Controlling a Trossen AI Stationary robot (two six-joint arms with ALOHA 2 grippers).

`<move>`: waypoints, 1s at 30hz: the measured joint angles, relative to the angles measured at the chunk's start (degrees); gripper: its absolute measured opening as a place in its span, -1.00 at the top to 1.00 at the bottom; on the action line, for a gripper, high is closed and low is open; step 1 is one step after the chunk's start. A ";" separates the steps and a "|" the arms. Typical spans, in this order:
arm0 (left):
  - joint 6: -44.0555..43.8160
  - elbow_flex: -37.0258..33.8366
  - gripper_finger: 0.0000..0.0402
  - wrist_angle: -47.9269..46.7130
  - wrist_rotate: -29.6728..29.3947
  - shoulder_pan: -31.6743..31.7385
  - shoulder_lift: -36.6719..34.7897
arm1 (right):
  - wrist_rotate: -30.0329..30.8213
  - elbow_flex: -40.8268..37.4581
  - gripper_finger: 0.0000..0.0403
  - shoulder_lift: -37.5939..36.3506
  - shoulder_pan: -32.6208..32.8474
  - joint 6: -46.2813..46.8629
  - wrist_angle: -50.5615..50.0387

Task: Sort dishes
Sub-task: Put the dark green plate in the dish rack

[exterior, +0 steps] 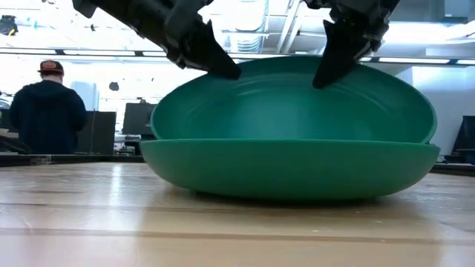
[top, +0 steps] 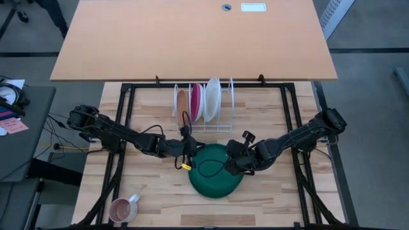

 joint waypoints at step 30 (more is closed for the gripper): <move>-9.40 0.00 0.15 -14.96 -6.90 -13.98 -42.94 | 15.46 32.25 0.96 0.19 1.84 -19.74 -16.68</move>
